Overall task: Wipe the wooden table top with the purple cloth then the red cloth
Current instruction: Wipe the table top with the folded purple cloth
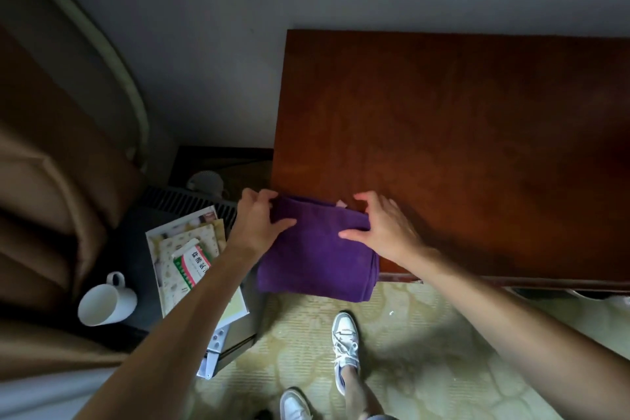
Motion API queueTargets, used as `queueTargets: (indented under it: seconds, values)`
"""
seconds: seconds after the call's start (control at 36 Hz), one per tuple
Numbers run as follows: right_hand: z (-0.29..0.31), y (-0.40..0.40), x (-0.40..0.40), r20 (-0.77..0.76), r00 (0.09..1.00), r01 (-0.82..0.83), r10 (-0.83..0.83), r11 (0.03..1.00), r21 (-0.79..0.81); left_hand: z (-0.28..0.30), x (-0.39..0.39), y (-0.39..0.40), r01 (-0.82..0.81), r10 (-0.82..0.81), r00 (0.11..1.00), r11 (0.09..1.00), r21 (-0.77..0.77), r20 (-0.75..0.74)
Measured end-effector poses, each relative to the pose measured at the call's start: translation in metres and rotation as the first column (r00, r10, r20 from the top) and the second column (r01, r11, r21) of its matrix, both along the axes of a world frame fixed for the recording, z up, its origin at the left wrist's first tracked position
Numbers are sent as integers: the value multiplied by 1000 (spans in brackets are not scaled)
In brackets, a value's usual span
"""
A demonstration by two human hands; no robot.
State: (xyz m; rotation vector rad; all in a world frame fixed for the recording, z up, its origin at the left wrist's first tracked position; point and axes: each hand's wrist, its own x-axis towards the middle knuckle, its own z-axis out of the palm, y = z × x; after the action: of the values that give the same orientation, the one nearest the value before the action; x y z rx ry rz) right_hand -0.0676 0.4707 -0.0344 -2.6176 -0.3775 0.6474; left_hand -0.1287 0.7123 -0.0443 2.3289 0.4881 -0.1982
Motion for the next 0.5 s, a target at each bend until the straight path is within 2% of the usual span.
queueTargets:
  seconds: [0.08,0.19,0.33,0.39,0.44,0.5]
  values:
    - [4,9,11,-156,988,13,-21,998,-57,2,3,-6,-2,6,998,999,53,-60]
    - [9,17,16,-213,974,-94,73,992,-90,10,13,-9,46,-28,990,990,135,-135]
    - [29,18,26,-241,965,-98,108,994,53,26,23,-9,44,-44,988,999,-7,-148]
    - [42,20,33,-222,971,-59,90,988,141,40,29,-2,17,-24,995,998,-65,-100]
    - [60,20,43,-164,985,-12,47,978,208,62,34,7,13,-10,1000,988,-153,21]
    - [84,18,50,-56,998,7,8,966,260,89,33,15,67,-36,984,983,-173,177]
